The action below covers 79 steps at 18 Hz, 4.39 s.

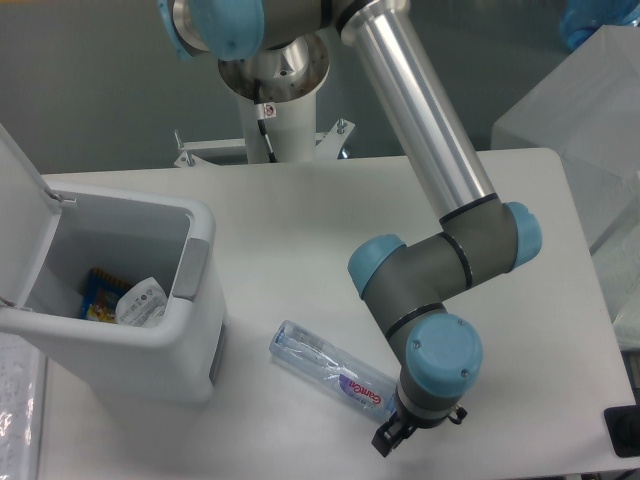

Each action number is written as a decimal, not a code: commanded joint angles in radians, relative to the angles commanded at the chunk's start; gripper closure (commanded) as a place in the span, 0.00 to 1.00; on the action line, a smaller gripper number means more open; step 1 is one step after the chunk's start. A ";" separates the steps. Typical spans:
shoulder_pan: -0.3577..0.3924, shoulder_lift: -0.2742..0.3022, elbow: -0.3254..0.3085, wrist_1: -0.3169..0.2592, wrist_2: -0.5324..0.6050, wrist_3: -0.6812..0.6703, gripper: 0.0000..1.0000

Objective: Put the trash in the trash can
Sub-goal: 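Grasp the bottle near its cap and lift it off the table, then carry the bottle over the bin and lower it inside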

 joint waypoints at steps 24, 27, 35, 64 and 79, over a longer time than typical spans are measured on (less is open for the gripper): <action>-0.002 0.000 -0.055 0.072 0.025 -0.097 0.57; -0.002 -0.002 -0.057 0.077 0.025 -0.100 0.76; -0.002 0.003 -0.048 0.077 0.026 -0.098 0.85; -0.081 0.462 0.113 0.359 -0.204 0.026 0.89; -0.218 0.560 -0.084 0.359 -0.537 0.169 0.88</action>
